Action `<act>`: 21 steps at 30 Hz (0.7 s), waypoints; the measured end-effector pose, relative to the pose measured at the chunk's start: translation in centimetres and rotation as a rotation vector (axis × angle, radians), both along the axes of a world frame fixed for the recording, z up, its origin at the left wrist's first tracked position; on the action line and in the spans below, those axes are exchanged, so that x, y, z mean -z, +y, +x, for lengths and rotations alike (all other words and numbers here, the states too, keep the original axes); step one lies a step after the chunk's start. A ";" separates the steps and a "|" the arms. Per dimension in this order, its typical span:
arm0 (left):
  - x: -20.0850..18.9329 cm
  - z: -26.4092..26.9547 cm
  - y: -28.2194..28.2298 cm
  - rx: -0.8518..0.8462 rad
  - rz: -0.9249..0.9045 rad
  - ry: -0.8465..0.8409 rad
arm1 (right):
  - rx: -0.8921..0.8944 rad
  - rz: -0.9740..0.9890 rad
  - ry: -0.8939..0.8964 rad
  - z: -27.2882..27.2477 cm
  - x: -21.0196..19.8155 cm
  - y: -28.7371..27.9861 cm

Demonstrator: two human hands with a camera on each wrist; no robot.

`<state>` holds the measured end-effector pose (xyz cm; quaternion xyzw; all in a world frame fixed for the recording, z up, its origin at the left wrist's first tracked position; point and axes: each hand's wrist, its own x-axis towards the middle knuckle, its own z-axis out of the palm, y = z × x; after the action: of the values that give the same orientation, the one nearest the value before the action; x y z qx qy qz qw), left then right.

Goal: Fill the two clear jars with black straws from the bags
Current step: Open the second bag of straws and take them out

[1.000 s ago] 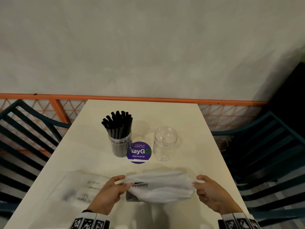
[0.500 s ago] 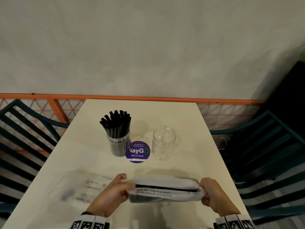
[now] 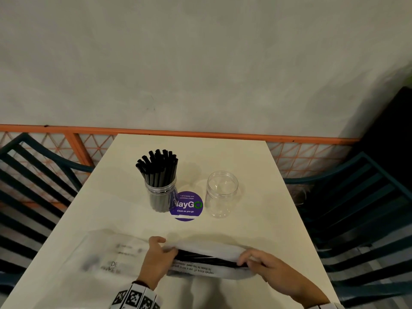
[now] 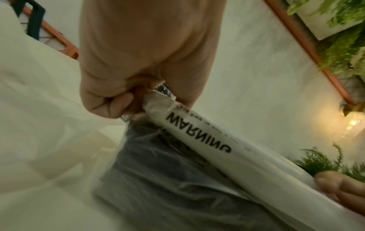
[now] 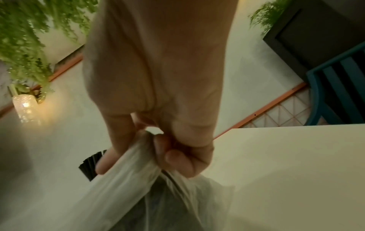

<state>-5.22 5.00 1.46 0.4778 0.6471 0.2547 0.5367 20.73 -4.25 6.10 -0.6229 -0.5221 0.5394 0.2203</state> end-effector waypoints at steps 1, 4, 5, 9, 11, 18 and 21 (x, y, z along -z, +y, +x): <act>0.2 0.0 0.0 0.013 0.038 0.025 | -0.013 0.014 -0.018 -0.2 0.4 0.1; 0.1 0.4 0.1 0.073 0.161 0.086 | 0.055 0.110 -0.137 -1.0 1.4 0.3; -0.1 0.5 0.0 0.102 0.216 0.089 | 0.107 0.119 -0.164 -1.1 1.8 0.4; -0.3 -0.2 -0.1 0.380 0.430 0.098 | 0.235 0.023 -0.175 -0.8 3.0 0.5; 0.3 -0.9 0.1 0.531 0.426 0.132 | 0.248 -0.004 -0.199 -0.5 3.5 0.5; 0.3 -1.3 0.0 0.554 0.321 0.169 | 0.314 -0.039 -0.198 0.1 3.8 0.5; -0.4 -1.0 0.1 0.574 0.289 0.163 | 0.256 -0.081 -0.281 0.4 3.6 0.8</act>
<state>-6.23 5.06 1.86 0.7308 0.4839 0.1431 0.4596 21.16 -3.48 2.52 -0.7619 -0.4419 0.4352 0.1867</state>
